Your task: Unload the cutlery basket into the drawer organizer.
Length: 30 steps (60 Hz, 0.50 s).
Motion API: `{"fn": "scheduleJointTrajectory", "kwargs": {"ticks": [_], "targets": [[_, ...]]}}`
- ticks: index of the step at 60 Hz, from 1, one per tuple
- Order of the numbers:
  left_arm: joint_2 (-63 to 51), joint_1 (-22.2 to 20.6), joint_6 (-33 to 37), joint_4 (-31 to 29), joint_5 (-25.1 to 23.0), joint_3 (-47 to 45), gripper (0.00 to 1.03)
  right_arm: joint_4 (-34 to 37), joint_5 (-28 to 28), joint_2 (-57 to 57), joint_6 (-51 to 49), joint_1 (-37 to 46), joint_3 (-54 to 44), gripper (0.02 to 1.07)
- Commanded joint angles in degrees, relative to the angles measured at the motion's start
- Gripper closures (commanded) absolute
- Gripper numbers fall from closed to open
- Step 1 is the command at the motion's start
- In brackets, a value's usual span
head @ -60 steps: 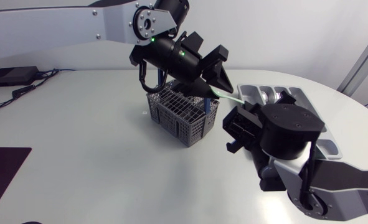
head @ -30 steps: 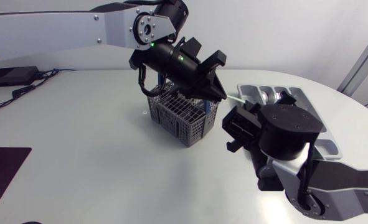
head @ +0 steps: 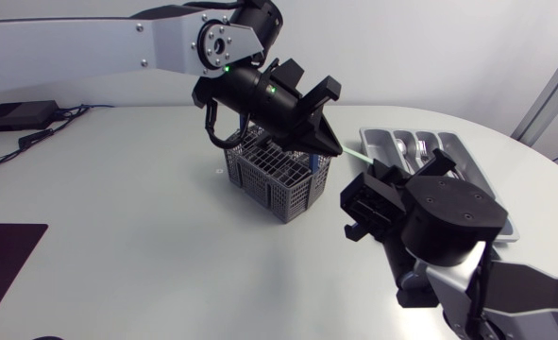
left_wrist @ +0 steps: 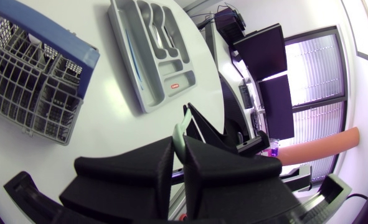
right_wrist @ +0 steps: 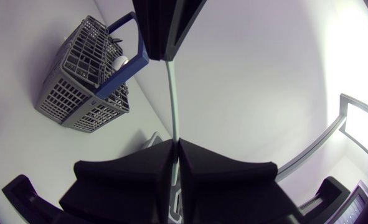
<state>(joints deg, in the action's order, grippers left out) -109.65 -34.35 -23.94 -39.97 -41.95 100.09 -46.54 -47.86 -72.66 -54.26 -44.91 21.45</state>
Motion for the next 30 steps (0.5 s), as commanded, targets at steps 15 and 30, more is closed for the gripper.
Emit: {"fn": "scheduleJointTrajectory", "kwargs": {"ticks": [15, 30], "targets": [[3.56, 1.83, 4.52, 0.77, 2.93, -2.27, 0.99, 11.30, 7.95, 20.98, -1.55, 1.66, -4.58, 0.20], [3.91, 1.04, 10.94, -1.69, 5.04, -2.97, 0.99, 49.97, 40.39, 31.35, 10.23, 18.71, 6.85, 0.20]]}}
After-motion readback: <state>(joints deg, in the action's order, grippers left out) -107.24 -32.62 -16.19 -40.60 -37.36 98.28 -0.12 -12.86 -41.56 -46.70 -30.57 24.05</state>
